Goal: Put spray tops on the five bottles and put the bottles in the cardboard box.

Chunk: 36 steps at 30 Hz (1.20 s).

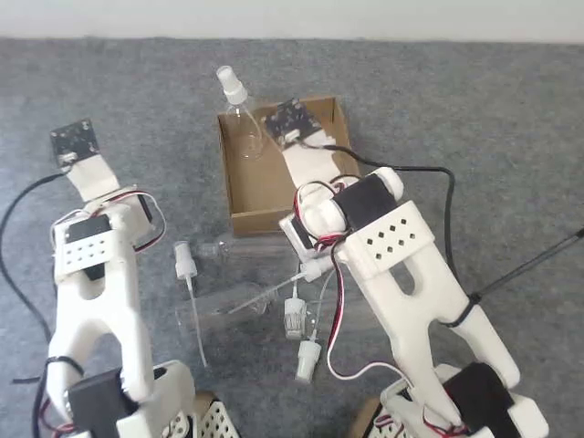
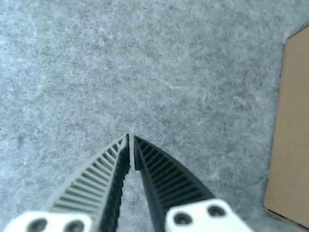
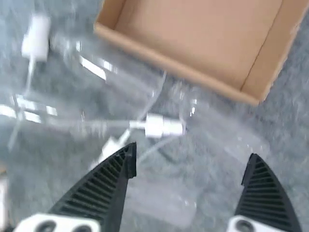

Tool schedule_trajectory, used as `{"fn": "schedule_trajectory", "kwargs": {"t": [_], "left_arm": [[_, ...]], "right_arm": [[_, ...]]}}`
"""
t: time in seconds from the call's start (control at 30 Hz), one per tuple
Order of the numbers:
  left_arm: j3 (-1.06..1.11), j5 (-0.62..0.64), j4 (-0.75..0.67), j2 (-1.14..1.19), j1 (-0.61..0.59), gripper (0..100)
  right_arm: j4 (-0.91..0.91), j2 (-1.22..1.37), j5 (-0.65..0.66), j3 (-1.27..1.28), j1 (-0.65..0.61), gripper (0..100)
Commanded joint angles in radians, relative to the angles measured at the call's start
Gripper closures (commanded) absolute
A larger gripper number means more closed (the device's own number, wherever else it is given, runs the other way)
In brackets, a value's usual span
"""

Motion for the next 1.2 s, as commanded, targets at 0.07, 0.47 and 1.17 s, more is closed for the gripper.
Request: {"fn": "schedule_trajectory", "kwargs": {"t": [0.07, 0.47, 1.17], "left_arm": [[-0.015, 0.006, -0.028, -0.054, -0.003, 99], [-0.008, 0.029, -0.066, -0.054, -0.057, 99], [-0.010, 0.069, -0.068, -0.054, -0.089, 99]], "right_arm": [[0.159, -0.062, 0.133, -0.006, -0.007, 69.0], [0.234, -0.257, 0.252, 0.150, -0.064, 69.0], [-0.205, -0.418, 0.370, 0.740, -0.278, 69.1]]}}
